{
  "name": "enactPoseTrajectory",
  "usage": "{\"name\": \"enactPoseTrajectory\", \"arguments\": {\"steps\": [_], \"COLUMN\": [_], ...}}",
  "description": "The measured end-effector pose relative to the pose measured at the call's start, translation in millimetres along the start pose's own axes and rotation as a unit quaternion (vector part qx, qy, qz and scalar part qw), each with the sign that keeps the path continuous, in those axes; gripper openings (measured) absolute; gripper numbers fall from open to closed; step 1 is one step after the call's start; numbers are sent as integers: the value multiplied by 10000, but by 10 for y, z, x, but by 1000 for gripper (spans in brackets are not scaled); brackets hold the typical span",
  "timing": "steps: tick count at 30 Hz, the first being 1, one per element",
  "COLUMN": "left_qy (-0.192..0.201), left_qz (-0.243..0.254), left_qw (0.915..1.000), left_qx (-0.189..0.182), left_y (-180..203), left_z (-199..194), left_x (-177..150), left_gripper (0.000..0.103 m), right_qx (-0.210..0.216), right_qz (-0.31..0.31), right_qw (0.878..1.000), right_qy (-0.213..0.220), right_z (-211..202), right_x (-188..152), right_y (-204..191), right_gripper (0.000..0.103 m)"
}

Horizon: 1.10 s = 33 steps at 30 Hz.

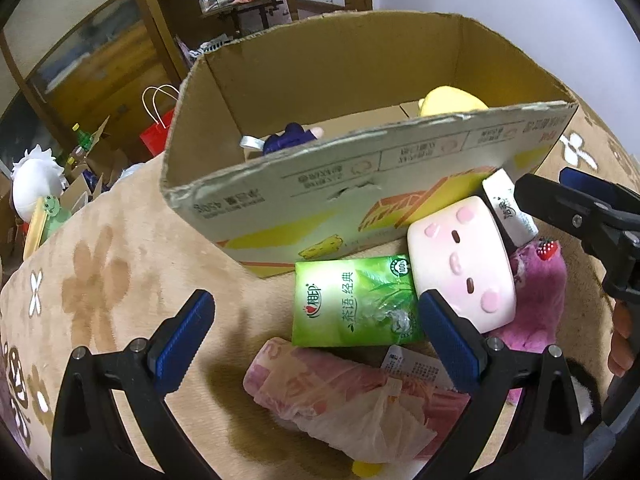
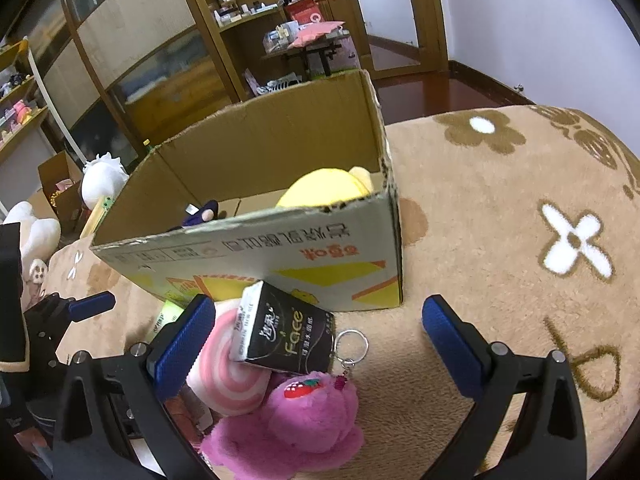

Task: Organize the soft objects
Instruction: 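Grasp black Face tissue pack with right tool while left tool grasps green tea carton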

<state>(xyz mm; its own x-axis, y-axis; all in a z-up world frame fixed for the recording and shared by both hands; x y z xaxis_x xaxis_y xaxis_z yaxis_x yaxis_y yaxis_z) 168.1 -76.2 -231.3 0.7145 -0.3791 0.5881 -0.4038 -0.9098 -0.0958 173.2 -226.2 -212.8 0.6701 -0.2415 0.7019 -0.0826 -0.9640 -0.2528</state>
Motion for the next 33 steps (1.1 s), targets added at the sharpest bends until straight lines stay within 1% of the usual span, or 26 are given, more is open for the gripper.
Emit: {"name": "enactPoseTrajectory", "arguments": {"steps": [13, 18, 24, 27, 29, 31, 33], "left_qy": [-151, -256, -436, -501, -549, -594, -655], "left_qz": [-177, -255, -418, -424, -406, -405, -364], "left_qw": [9995, 9987, 9969, 9965, 9962, 9958, 9953], "left_qx": [-215, -350, -509, -526, -535, -571, -606], "left_y": [-43, -100, -213, -269, -292, -307, -309], "left_z": [103, 188, 272, 293, 304, 315, 342], "left_x": [-37, -51, -45, -51, -61, -73, -95], "left_gripper": [101, 101, 101, 101, 101, 101, 101], "right_qx": [-33, 82, 283, 406, 506, 617, 669], "right_qz": [111, 131, 137, 219, 264, 295, 309], "right_qw": [9997, 9995, 9990, 9983, 9976, 9968, 9964], "right_qy": [-228, -267, -320, -366, -394, -410, -430], "right_z": [120, 154, 169, 179, 185, 185, 186], "right_x": [-135, -145, -163, -182, -192, -190, -192], "right_y": [77, 73, 15, -21, -49, -86, -105], "right_gripper": [103, 103, 92, 87, 81, 73, 70]}}
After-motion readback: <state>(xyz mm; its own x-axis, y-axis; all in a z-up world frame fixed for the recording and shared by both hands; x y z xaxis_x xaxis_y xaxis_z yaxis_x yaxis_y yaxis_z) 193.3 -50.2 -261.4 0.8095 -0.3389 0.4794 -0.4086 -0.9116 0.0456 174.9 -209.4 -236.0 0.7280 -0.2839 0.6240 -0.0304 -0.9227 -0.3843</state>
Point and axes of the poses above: each gripper's, at about its wrist camera, not at the fingertips, and z roughly the way its jaws point, y to its right, x to its top, the point moved 10 cm from there along z, roughly the way its jaws point, and after that the axes turned 7 degrees about y, right-handed, at the moved point
